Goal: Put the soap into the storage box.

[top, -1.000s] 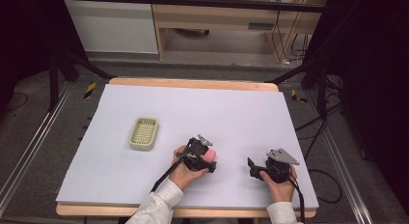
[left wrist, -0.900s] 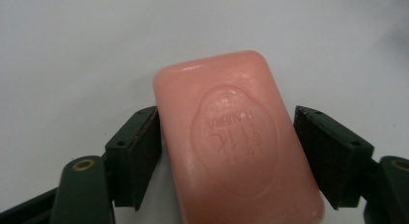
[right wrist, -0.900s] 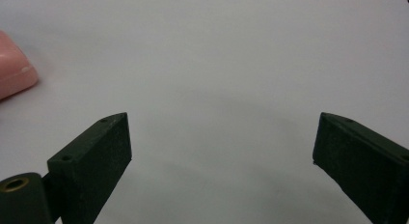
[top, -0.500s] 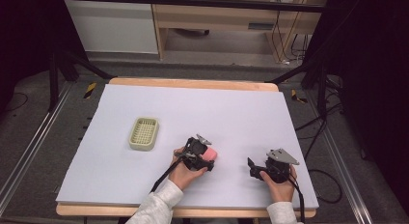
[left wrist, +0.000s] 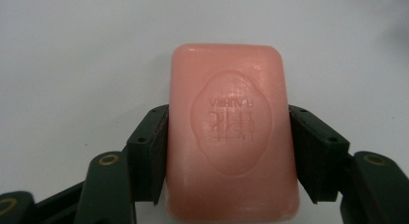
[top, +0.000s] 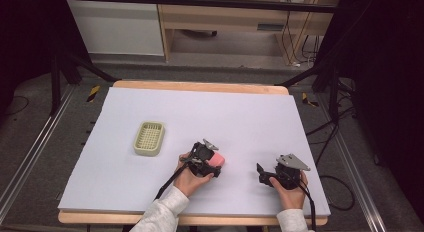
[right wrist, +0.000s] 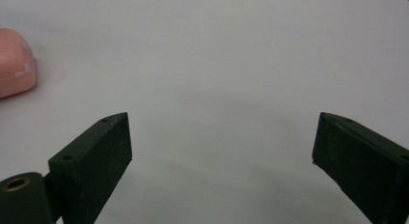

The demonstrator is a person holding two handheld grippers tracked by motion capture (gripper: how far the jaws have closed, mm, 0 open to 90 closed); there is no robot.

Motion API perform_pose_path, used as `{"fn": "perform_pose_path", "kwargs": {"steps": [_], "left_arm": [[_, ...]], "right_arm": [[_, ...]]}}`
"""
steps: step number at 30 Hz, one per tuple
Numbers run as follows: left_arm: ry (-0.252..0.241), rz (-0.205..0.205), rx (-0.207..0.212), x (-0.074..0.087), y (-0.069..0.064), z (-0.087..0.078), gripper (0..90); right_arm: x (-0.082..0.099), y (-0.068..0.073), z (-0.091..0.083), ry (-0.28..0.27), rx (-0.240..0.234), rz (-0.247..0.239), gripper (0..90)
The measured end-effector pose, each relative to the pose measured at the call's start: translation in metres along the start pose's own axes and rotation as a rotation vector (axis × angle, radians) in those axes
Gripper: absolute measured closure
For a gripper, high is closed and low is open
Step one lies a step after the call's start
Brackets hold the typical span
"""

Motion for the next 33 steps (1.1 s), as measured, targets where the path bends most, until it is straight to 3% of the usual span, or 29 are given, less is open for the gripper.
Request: {"fn": "perform_pose_path", "kwargs": {"steps": [15,33], "left_arm": [[-0.025,0.0,0.008,-0.001,0.011,-0.02,37.2],[-0.065,-0.02,0.003,0.001,0.038,-0.056,37.3]], "right_arm": [[0.0,0.0,0.0,0.0,0.0,0.0,7.1],[0.0,0.0,0.0,0.003,-0.001,0.002,7.1]]}}
Point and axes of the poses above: each handheld gripper's, and its own axes: z roughly forward along the jaws, x roughly out of its underside, y roughly to its left, the point moved 10 cm from there along z, roughly forward along the jaws, and after that the axes turned 11 degrees about -z, right-handed, at the moved point
